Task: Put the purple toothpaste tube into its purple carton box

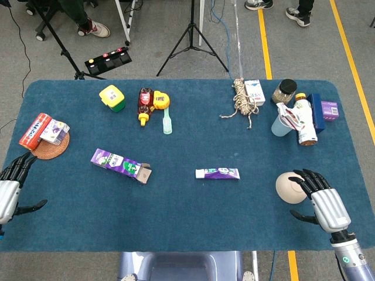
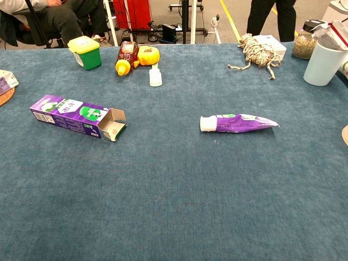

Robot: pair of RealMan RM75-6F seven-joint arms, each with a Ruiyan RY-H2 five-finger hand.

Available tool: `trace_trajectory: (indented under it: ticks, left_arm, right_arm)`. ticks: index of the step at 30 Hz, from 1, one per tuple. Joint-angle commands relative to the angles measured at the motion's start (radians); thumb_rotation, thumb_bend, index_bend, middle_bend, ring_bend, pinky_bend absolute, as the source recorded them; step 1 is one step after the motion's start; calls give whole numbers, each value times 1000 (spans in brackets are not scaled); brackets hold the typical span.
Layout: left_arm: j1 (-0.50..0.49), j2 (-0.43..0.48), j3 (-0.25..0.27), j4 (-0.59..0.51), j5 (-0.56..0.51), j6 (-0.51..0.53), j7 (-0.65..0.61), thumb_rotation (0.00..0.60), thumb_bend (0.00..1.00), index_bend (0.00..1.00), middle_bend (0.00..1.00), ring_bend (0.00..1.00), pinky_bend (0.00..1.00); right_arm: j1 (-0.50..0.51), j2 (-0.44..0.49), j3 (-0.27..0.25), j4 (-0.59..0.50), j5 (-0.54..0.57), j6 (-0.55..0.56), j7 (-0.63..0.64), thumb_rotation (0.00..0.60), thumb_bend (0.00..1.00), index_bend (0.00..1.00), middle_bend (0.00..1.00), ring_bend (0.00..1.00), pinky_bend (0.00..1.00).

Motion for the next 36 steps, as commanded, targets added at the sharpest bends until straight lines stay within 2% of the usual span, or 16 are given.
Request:
trace_trajectory:
  ticks: [1,12,19,21,22,24,28,33,36]
  left_arm:
    - [2,1,-2,0,0,-2,2,600,34,0,0,0,138]
    - [17,20,5,-15,24,-2,7,600,36,0,0,0,138]
    - [19,25,-8,-26,2,-11,13,600,36,0,0,0,138]
    - [17,27,-10,-29,-3,-21,11,600,36,0,0,0,138]
    - [16,30,-10,-30,0,-25,8,600,36,0,0,0,138]
    - [12,38,-9,-27,5,-38,-14,600,36,0,0,0,138]
    - [5,44,-15,-26,0,-55,-26,600,36,0,0,0,138]
    - [2,46,-14,-28,6,-69,-29,600,37,0,0,0,138]
    - [2,48,-16,-28,2,-73,-33,600,37,0,0,0,138]
  right_arm:
    - [-1,5,1,-4,1,-3,-5,600,28,210,154,114,133]
    - [26,-3,-6,-4,-14,-56,-3,600,29,210,155,114,133]
    - [84,-1,10,-36,-9,-143,-35,600,29,210,155,114,133]
    - [123,-2,23,-66,-7,-198,-70,600,30,210,155,114,133]
    - [166,-7,26,-105,-19,-263,-118,600,30,210,154,114,133]
    - [215,-16,50,-177,28,-360,-234,600,31,210,154,113,133]
    - [276,-65,93,-238,125,-469,-381,600,32,210,153,116,153]
    - [351,-149,152,-232,307,-577,-535,600,40,210,157,123,167]
    - [392,-211,183,-210,414,-597,-631,600,48,210,166,128,177]
